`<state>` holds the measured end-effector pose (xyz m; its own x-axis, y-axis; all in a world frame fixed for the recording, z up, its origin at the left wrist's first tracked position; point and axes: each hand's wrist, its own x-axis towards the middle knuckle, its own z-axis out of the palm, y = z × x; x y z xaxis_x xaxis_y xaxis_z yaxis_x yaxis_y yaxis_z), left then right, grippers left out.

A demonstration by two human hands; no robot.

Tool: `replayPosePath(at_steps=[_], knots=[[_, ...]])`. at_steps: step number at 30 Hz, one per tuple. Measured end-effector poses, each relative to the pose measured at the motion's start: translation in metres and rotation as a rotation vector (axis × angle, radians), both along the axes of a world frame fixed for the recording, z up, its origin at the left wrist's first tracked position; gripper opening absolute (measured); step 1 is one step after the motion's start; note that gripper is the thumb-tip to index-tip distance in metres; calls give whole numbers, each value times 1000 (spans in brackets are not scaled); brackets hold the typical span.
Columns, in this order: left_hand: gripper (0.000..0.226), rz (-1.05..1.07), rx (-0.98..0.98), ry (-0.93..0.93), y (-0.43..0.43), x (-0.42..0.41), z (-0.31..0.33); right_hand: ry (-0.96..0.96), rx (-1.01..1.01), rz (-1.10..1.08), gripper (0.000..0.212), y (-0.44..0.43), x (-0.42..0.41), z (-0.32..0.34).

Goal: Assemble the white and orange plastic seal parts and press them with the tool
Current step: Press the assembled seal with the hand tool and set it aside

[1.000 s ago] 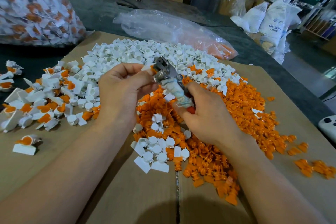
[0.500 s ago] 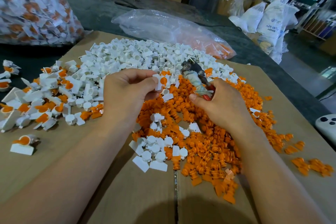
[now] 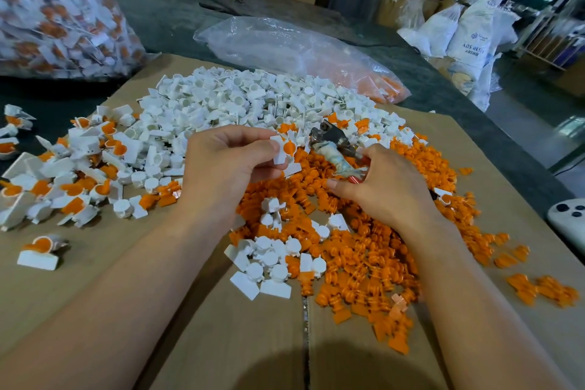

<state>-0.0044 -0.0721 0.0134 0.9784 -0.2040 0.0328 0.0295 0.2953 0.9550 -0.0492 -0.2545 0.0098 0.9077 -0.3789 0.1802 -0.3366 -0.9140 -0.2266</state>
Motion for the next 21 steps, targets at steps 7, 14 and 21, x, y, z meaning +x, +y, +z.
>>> replayPosePath(at_steps=[7, 14, 21], knots=[[18, -11, -20, 63, 1, 2, 0, 39, -28, 1, 71, 0, 1, -1], [18, -6, -4, 41, 1, 0, 2, 71, -41, 1, 74, 0, 2, -3], [17, -3, 10, 7, 2, -1, 2, 95, -14, 10, 77, -2, 3, -3]])
